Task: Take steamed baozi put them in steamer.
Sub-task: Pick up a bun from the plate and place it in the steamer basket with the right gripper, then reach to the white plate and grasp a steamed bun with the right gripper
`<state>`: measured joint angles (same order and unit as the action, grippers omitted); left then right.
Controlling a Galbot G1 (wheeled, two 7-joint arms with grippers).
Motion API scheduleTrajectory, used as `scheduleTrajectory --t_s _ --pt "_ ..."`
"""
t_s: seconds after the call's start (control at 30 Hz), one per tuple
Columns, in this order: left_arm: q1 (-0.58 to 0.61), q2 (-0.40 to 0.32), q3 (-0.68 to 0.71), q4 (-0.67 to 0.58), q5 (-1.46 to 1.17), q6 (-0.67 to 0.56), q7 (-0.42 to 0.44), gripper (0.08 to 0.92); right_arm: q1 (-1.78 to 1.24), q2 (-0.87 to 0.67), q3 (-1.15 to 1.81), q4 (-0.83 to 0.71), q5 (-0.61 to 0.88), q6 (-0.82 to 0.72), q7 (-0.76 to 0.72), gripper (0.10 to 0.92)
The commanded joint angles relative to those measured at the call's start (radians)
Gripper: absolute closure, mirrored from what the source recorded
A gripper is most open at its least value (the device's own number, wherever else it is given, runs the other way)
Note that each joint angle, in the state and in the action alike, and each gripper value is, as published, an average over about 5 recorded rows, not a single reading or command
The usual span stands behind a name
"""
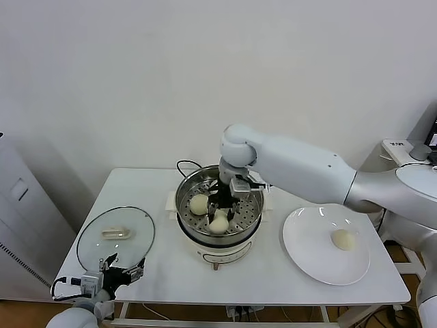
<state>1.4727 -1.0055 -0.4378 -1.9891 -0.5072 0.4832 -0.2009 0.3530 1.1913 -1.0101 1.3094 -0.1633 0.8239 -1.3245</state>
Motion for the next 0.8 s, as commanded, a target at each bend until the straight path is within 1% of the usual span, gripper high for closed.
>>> scheduleTrajectory --t_s 0.03,0.17,0.23,0.4,0.5,0.63,0.8 --pt "-0.002 0.0 0.001 0.002 0.0 -0.001 0.001 0.177 -0.056 0.011 0.009 0.005 -0.07 0.019 0.01 0.49" --pt "0.0 0.0 0.0 0.003 -0.001 -0.002 0.001 0.177 -0.061 0.01 0.009 0.01 -0.079 0.014 0.018 0.444" --pt "0.001 0.001 -0.001 0.004 -0.001 -0.003 0.001 0.177 -0.055 0.007 0.01 0.012 -0.082 0.012 0.017 0.409" --pt "0.001 0.001 -0.004 0.003 -0.004 -0.003 0.001 0.177 -0.027 -0.007 0.045 -0.007 -0.085 0.002 0.012 0.28" --pt "-0.001 0.003 -0.006 0.001 -0.005 -0.002 0.001 0.177 0.0 -0.02 0.098 -0.05 -0.091 -0.007 0.013 0.225" --pt "-0.002 0.008 -0.011 -0.002 -0.013 -0.001 0.0 0.177 0.055 -0.066 0.154 -0.12 -0.082 -0.036 0.012 0.204" --pt "-0.004 0.018 -0.014 -0.009 -0.021 0.001 -0.001 0.177 0.123 -0.179 0.15 -0.201 0.011 -0.155 -0.003 0.203"
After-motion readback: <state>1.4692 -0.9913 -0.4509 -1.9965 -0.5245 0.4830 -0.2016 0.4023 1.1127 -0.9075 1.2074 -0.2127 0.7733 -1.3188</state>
